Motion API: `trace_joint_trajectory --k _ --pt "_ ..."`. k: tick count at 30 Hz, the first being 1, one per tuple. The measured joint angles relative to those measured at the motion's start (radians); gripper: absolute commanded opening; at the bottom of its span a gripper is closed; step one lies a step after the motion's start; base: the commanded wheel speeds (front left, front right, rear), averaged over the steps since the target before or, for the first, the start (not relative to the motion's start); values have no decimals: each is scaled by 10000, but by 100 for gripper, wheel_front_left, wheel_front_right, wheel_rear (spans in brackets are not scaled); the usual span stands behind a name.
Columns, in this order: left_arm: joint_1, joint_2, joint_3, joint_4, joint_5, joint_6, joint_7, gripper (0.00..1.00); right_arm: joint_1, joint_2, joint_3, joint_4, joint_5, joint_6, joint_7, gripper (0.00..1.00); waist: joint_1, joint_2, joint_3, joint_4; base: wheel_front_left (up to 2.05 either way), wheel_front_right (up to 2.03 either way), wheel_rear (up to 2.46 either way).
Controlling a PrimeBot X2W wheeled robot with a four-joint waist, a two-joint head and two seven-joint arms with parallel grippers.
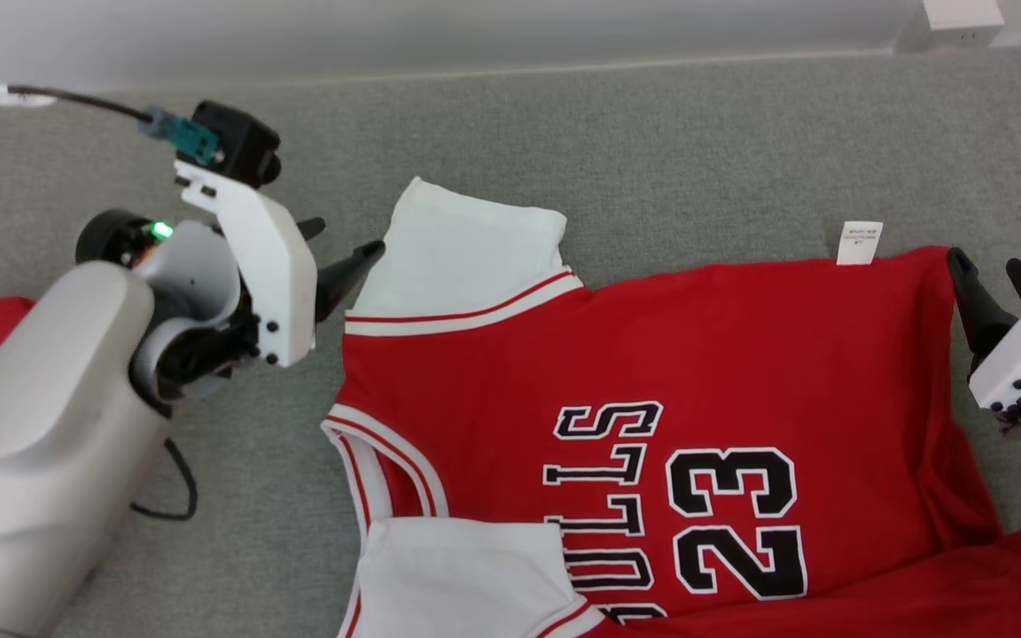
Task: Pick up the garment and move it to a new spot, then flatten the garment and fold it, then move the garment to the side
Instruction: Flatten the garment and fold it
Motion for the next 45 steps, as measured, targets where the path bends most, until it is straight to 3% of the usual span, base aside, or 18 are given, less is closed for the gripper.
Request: trace_joint_trajectory --k 6,17,22,24,29,30,31,32,33,34,36,45 --pt "-1647 -21 -1108 970 -504 -23 949 100 -1415 -188 729 1338 295 0 865 100 0 0 770 -193 0 0 0" --pt "-3144 8 -2146 2226 -1555 -23 1104 100 -2799 -268 2094 2196 1329 0 1732 100 -1 0 1504 -611 0 0 0" --pt "-3522 96 -2485 2631 -1841 -23 805 100 -2861 -357 2692 2046 1808 -2 1747 77 -1 0 1655 -807 0 0 0" --pt "-3652 171 -2619 2803 -1916 -23 777 100 -2920 -399 2888 1965 2019 -2 1760 77 -2 0 1762 -877 0 0 0" --pt "-3958 211 -2951 3162 -2199 -23 675 100 -3132 -470 3394 1868 2468 -6 1825 64 -2 -1 1992 -1055 0 0 0" --pt "-3999 213 -3035 3193 -2299 -23 683 100 -3170 -504 3492 1864 2543 -8 1835 49 -2 0 2015 -1083 0 0 0" --pt "-4009 205 -3108 3210 -2424 -23 704 100 -3200 -546 3599 1864 2625 -10 1850 49 -2 -1 2027 -1105 0 0 0" --pt "-4020 211 -3198 3210 -2518 -21 738 100 -3214 -583 3705 1856 2696 -12 1871 40 -2 0 2027 -1121 0 0 0" --pt "-4045 221 -3335 3183 -2577 -21 788 82 -3213 -604 3787 1856 2761 -13 1877 25 -2 -1 2014 -1128 0 0 0" --pt "-4076 249 -3453 3114 -2677 -21 836 38 -3212 -621 3866 1856 2813 -13 1877 0 -2 0 1996 -1132 0 0 0" --pt "-4077 272 -3620 3005 -2995 -21 840 0 -3206 -669 4040 1860 2928 -13 1850 0 -2 0 1946 -1131 0 0 0" --pt "-4176 439 -4234 3264 -3143 -50 -69 0 -3022 -915 4481 2021 3459 -12 681 0 -1 0 1556 -1011 0 0 0"
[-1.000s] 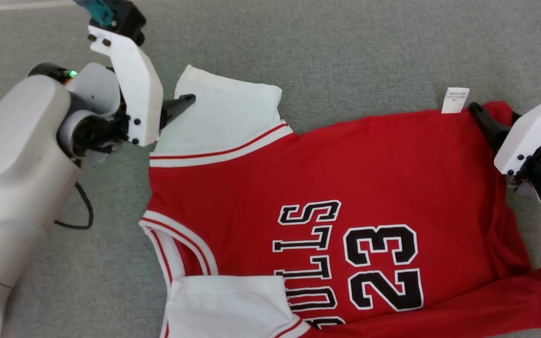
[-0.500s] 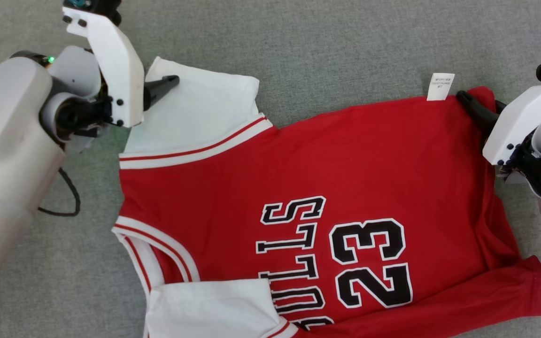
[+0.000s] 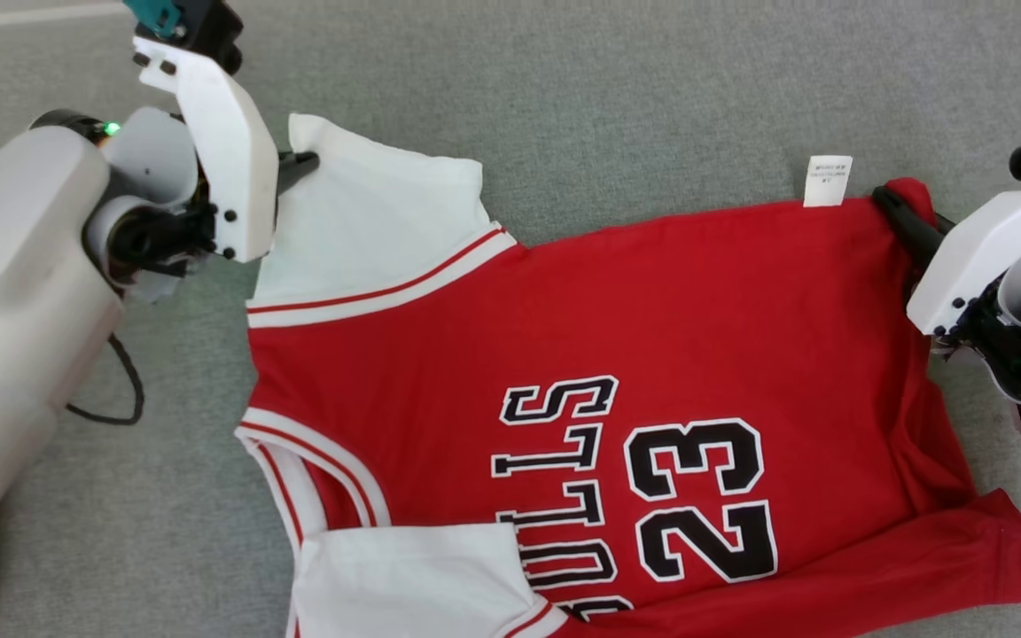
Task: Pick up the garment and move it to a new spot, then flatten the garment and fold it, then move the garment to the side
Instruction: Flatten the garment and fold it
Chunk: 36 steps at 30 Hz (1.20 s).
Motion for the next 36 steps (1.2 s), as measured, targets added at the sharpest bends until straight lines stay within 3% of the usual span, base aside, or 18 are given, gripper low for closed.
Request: trace_joint_trajectory --k 5,16,24,36 --pt "-195 31 -211 192 75 0 -1116 0 -15 -236 63 293 -2 0 -1037 0 0 0 -331 130 0 0 0" --pt "-264 -182 -984 594 -428 0 -2013 0 -282 -290 401 1271 -73 10 -2661 0 0 0 -1004 400 0 0 0" --pt "447 15 -1678 -48 -1645 0 -1152 0 661 -842 963 1220 502 10 -2765 0 -1 0 -2024 635 0 0 0" --pt "1909 865 -2240 -2050 -3124 0 876 0 2135 -1657 1841 1039 1143 12 -2437 0 -2 0 -3756 1049 0 0 0"
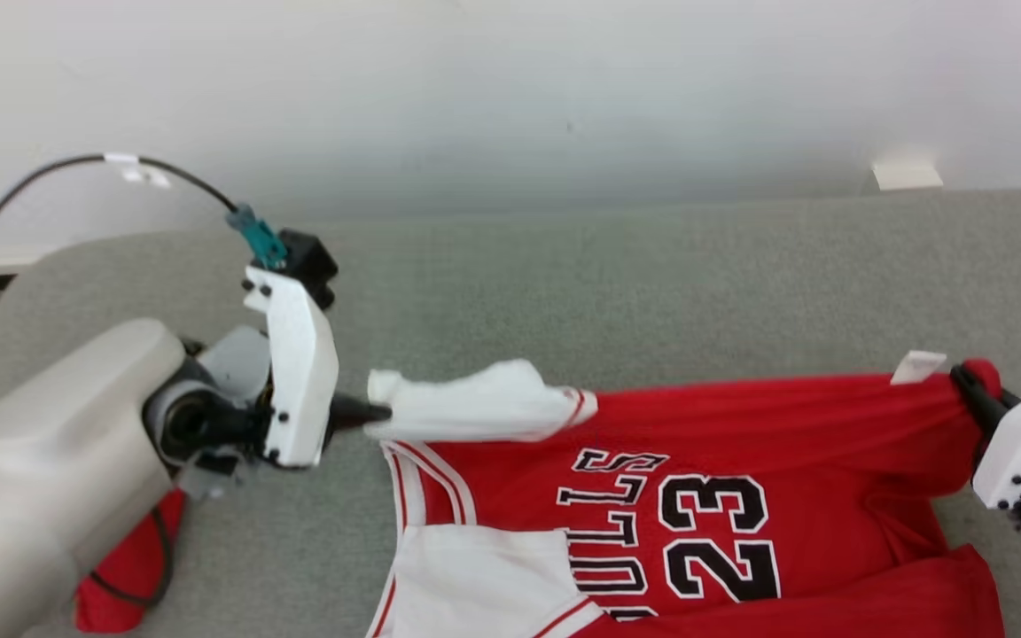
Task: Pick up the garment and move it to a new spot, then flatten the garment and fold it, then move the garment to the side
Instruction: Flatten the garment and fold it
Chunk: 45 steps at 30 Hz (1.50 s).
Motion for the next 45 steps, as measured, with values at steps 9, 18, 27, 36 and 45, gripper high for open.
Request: trace_joint_trajectory --k 9,18,27,36,45 --pt "1010 385 -123 -1187 -604 0 1028 0 565 -424 769 -165 98 0 619 0 0 0 -660 229 0 0 0" --pt "2033 132 -180 -1365 -663 0 941 0 937 -529 1371 -146 370 0 1413 35 0 0 -768 207 0 0 0" --pt "2482 -63 -194 -1406 -826 0 941 100 1024 -761 1722 -240 619 -2 1666 100 0 0 -899 102 0 0 0" --pt "2496 255 -40 -1463 -849 0 819 100 1235 -1406 1755 -763 1187 -2 1536 100 0 0 -1213 180 0 0 0" --pt "2325 708 955 -1576 290 81 -2228 100 1148 -1770 834 -1599 1143 -2 -550 100 1 0 -1353 318 0 0 0"
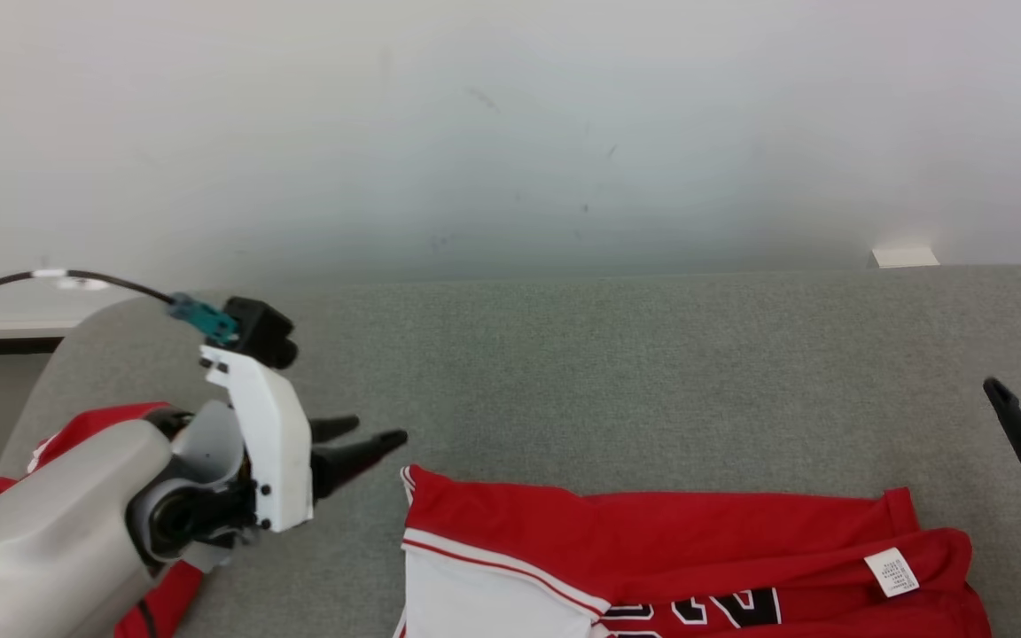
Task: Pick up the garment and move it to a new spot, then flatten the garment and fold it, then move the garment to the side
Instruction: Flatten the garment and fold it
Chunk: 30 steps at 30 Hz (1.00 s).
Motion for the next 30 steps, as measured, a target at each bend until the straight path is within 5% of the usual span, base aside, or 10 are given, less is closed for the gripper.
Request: trace_joint_trajectory --k 10,15,20,25,30 --pt "815 401 1145 65 1369 938 -4531 100 566 259 -1565 -1009 -1532 0 -2903 100 0 0 -142 201 0 0 0" --pt "1465 683 1818 -435 1808 2040 -6544 100 1432 673 -3195 -1871 -2566 0 -3250 100 0 0 -180 317 0 0 0" --pt "2703 543 2708 -1406 2213 3195 -7068 100 3190 1668 -4903 -2658 -3710 2 -3285 100 0 0 -149 432 0 0 0" --pt "4663 -593 5189 -2765 3883 3912 -7120 100 4813 2798 -6276 -3647 -4330 0 -3298 100 0 0 -75 533 0 0 0" --pt "6972 -2238 7194 -3494 5685 3582 -7120 100 5813 3540 -6780 -4483 -4922 0 -3308 100 0 0 -39 531 0 0 0"
